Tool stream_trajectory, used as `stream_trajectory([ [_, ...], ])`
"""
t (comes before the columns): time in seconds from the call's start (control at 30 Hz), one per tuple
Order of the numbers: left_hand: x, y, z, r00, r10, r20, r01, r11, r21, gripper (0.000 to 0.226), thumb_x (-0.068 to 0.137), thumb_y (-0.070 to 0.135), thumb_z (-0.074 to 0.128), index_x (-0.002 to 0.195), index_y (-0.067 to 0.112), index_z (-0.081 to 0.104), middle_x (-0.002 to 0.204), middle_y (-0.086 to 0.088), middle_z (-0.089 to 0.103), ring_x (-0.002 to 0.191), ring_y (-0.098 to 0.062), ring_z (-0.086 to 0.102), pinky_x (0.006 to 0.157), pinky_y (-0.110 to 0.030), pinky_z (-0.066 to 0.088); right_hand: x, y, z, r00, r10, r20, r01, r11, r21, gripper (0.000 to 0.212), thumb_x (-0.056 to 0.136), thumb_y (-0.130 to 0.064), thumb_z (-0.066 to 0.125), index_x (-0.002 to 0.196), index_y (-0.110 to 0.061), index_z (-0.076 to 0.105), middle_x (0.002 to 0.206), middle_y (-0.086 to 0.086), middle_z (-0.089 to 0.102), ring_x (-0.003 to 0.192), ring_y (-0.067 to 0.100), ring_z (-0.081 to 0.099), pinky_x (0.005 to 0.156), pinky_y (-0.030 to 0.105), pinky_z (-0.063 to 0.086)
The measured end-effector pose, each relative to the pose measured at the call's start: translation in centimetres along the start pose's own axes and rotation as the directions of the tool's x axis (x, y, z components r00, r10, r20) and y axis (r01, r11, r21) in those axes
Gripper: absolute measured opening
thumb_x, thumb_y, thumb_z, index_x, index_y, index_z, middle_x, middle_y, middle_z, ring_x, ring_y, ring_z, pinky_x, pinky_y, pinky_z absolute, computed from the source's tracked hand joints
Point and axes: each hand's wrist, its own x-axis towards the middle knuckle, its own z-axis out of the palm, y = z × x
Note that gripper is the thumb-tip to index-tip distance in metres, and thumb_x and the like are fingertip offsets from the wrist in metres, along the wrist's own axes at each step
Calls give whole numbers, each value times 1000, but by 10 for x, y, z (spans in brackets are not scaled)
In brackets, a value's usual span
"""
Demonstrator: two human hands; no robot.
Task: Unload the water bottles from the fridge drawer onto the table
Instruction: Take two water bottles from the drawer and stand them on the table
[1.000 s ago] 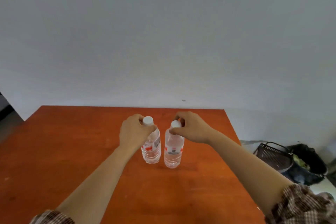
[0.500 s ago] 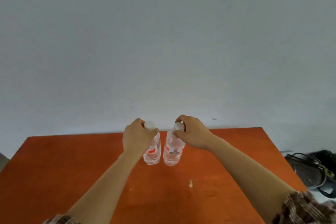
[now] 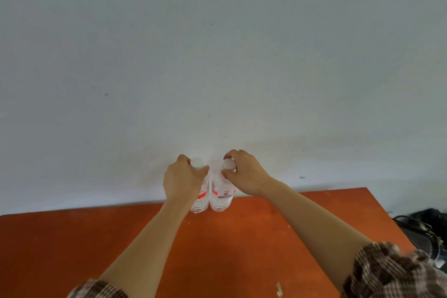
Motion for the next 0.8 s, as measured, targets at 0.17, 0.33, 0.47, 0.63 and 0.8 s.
stream_trajectory([
  [0.17, 6, -8, 7, 999, 26, 48, -21, 995, -100, 43, 82, 38, 71, 113, 8, 62, 108, -3, 68, 95, -21, 61, 79, -26, 42, 12, 2, 14, 998, 49, -48, -47, 998, 45, 38, 93, -21, 60, 128, -13, 50, 123, 8, 53, 104, 26, 57, 83, 28, 43],
  [0.33, 7, -21, 5, 992, 77, 98, -62, 986, -152, 35, 87, 27, 67, 118, 11, 62, 119, -6, 67, 107, -23, 62, 84, -23, 39, 15, 3, 20, 995, 96, -7, -96, 995, -10, 51, 93, -22, 59, 140, -17, 39, 134, 5, 50, 118, 26, 53, 95, 34, 44],
  [0.47, 2, -28, 3, 986, 96, 136, -69, 980, -187, 38, 87, 26, 69, 121, 12, 60, 123, -5, 66, 112, -24, 61, 88, -27, 42, 8, 8, 21, 990, 144, 2, -144, 989, 23, 58, 92, -24, 61, 144, -14, 36, 137, 6, 50, 118, 26, 54, 94, 32, 43],
  [0.63, -2, -26, 2, 986, 112, 121, -89, 979, -181, 39, 87, 27, 68, 121, 12, 60, 123, -5, 66, 111, -23, 61, 86, -24, 39, -2, 5, 22, 989, 145, -11, -144, 988, 54, 54, 93, -23, 58, 141, -12, 36, 134, 9, 53, 116, 26, 55, 91, 32, 45],
  [0.8, -11, -20, -1, 985, 129, 112, -114, 985, -126, 43, 89, 28, 65, 127, 10, 55, 127, -8, 63, 114, -26, 60, 90, -27, 42, -23, 5, 15, 990, 136, -27, -135, 990, 31, 57, 94, -25, 55, 144, -11, 31, 140, 9, 48, 123, 26, 51, 94, 33, 44],
])
